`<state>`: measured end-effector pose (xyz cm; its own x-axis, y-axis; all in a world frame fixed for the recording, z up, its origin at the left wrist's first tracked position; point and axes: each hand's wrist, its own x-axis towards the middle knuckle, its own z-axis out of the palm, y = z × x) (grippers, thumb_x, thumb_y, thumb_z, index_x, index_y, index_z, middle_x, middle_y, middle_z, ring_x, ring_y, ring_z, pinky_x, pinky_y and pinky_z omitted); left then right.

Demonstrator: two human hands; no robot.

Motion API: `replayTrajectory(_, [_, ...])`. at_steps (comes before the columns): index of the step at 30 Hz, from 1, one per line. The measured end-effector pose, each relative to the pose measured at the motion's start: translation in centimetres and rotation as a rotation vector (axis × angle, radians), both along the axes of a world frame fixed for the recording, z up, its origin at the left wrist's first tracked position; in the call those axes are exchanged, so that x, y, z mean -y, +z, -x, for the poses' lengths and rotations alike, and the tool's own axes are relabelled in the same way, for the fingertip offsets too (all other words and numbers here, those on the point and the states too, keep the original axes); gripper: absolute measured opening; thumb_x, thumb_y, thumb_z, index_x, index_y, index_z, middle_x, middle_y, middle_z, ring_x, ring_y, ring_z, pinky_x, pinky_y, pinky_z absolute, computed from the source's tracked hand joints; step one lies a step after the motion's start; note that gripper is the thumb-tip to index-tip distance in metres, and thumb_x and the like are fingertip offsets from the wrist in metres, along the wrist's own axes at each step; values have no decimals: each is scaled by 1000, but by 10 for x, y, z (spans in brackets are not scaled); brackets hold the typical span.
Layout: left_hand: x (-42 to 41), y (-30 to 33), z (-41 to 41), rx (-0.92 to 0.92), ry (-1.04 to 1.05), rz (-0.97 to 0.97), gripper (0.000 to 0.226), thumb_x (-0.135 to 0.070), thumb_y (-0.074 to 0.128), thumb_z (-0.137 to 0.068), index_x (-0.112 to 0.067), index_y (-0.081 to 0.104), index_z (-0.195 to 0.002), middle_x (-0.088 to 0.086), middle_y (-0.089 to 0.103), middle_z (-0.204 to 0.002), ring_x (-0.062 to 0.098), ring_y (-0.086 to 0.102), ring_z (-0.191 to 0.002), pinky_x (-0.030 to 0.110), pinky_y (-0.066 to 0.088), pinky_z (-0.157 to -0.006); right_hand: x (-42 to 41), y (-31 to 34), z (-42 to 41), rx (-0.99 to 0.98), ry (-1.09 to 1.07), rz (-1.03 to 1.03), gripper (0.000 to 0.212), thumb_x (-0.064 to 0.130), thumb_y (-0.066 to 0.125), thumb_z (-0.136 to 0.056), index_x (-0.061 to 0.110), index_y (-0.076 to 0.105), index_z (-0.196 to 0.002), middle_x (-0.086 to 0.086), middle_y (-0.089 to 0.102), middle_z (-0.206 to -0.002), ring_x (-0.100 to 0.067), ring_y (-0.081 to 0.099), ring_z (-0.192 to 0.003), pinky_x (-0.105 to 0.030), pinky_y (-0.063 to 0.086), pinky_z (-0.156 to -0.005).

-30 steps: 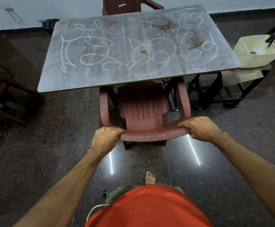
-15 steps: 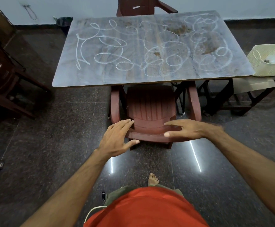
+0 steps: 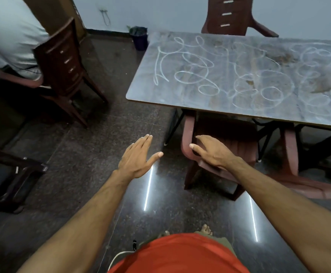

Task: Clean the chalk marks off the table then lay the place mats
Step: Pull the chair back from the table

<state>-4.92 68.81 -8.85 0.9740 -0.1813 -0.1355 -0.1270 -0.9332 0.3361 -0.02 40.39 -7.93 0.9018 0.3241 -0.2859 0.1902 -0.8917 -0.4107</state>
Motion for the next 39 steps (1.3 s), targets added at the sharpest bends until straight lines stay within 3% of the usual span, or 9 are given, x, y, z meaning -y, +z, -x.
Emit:
replayTrajectory(9, [-72, -2, -24, -78, 41, -61, 86, -70, 24, -92, -15, 11, -156, -1, 10, -164, 15, 9, -151, 41, 12, -122, -87, -11, -30, 65, 73, 45, 68, 58, 38, -98, 7, 42, -144, -14, 48, -143, -29, 43, -133, -50, 35, -110])
replayTrajectory(17, [-115, -6, -90, -61, 11, -100, 86, -71, 22, -91, -16, 10, -156, -2, 8, -164, 14, 7, -151, 40, 9, -122, -142, -32, -98, 107, 47, 74, 75, 63, 32, -98, 12, 30, -153, -10, 23, -161, -27, 14, -150, -50, 15, -120])
replayTrajectory(21, [-137, -3, -143, -51, -16, -131, 83, -69, 24, -93, -16, 12, -157, -2, 8, -164, 14, 7, -151, 39, 8, -122, -171, -38, -149, 104, 38, 79, 75, 63, 31, -97, 12, 31, -152, -8, 23, -161, -27, 15, -150, -51, 14, -120])
replayTrajectory(24, [-154, 0, -188, -70, -51, -140, 83, -68, 24, -93, -17, 12, -157, -2, 8, -164, 14, 7, -151, 39, 9, -122, -192, -38, -189, 137, 12, 93, 80, 71, 21, -92, 14, 43, -142, -5, 41, -146, -27, 34, -137, -52, 29, -113])
replayTrajectory(27, [-170, 0, -227, -72, -57, -138, 83, -69, 24, -93, -17, 12, -157, -2, 9, -164, 14, 7, -151, 39, 9, -122, -210, -43, -226, 145, 1, 95, 78, 72, 18, -90, 14, 45, -134, -4, 45, -139, -26, 39, -129, -50, 33, -108])
replayTrajectory(30, [-184, 0, -264, -69, -67, -117, 82, -69, 24, -94, -18, 12, -157, -2, 9, -164, 14, 7, -151, 39, 8, -122, -226, -42, -258, 107, -16, 95, 83, 73, 15, -88, 14, 41, -140, -5, 40, -148, -27, 33, -137, -52, 29, -111])
replayTrajectory(35, [-207, -5, -323, -58, -100, -114, 81, -68, 26, -94, -18, 13, -156, -2, 10, -164, 14, 9, -151, 39, 10, -122, -248, -48, -304, 68, -63, 79, 68, 59, 32, -99, 15, 32, -150, -5, 22, -161, -24, 13, -150, -50, 12, -120])
replayTrajectory(39, [-222, -11, -373, -59, -169, -131, 81, -68, 26, -95, -17, 12, -157, -2, 9, -164, 14, 8, -151, 38, 9, -121, -263, -55, -338, 59, -117, 77, 70, 62, 30, -98, 16, 30, -151, -5, 20, -162, -24, 12, -150, -51, 12, -120])
